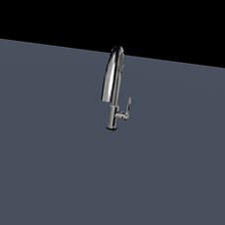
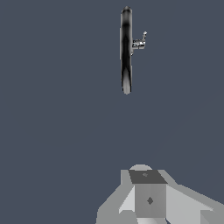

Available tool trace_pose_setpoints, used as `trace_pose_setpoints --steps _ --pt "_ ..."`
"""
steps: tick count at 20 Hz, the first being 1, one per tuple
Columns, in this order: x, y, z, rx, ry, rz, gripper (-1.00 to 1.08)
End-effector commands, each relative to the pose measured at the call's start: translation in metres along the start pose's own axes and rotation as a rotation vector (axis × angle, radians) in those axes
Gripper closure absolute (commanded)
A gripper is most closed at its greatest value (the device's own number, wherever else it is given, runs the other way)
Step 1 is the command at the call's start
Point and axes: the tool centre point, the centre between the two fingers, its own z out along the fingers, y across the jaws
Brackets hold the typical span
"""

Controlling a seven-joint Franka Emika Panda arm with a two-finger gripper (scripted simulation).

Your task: Turn on the faucet by rotating a designated handle.

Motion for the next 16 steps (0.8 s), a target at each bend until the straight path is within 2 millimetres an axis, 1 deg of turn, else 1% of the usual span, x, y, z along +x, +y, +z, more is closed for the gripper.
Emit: trace_pose_setpoints --steps 1,9,16 --pt "0.015 0.0 0.002 0.035 -0.03 0.037 1.08" --pt "0.065 0.001 0.012 0.153 -0.132 0.16 1.08" --pt "0.109 0.007 0.025 0.261 -0.224 0.272 1.08"
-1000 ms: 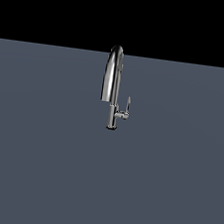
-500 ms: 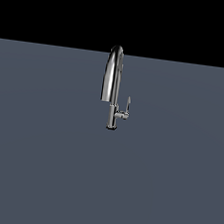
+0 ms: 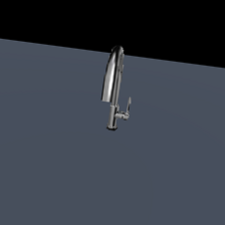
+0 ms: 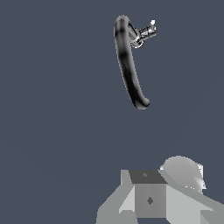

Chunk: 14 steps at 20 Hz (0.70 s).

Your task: Turn on the faucet by rotating a designated handle.

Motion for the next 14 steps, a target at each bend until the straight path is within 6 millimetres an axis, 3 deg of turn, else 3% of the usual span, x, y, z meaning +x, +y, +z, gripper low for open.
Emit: trace_pose_setpoints --steps 1,14 --pt "0.017 -0.001 0.002 0.04 -0.034 0.041 1.08" --pt "0.105 0.006 0.023 0.258 -0.219 0.259 1.08"
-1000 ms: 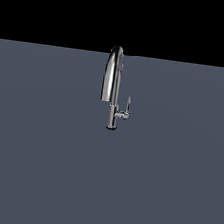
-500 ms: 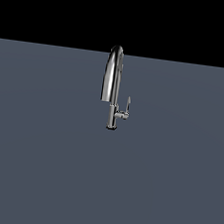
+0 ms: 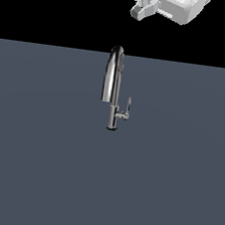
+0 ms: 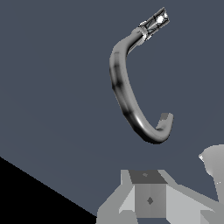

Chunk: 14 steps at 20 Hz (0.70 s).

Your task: Turn on the faucet by rotating a designated handle.

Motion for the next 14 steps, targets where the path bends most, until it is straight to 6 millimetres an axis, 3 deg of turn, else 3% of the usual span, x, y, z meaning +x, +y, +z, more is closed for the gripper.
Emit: trace_pose_setpoints --steps 1,14 --pt "0.018 -0.001 0.002 0.045 -0.038 0.044 1.08" --pt "0.12 0.009 0.028 0.303 -0.259 0.301 1.08"
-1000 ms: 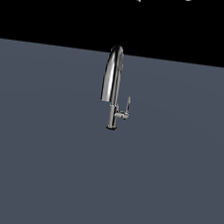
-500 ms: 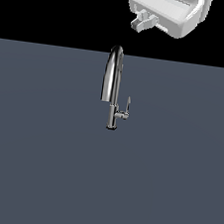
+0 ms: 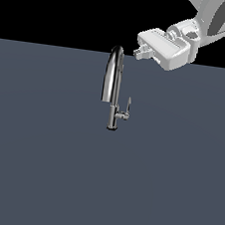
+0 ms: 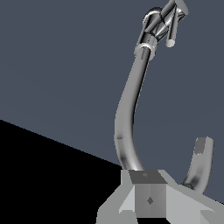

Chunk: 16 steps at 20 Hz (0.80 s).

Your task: Turn on the faucet by rotating a designated handle.

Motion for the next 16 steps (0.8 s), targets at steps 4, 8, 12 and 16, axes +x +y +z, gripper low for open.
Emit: trace_pose_setpoints --steps 4,8,12,16 --pt "0.051 0.0 0.007 0.126 -0.108 0.126 1.08" --pt "0.087 0.004 0.017 0.218 -0.186 0.219 1.08" --pt "0.117 0.008 0.028 0.296 -0.252 0.299 1.08" --pt "0.139 0.013 0.039 0.356 -0.303 0.36 1.08"
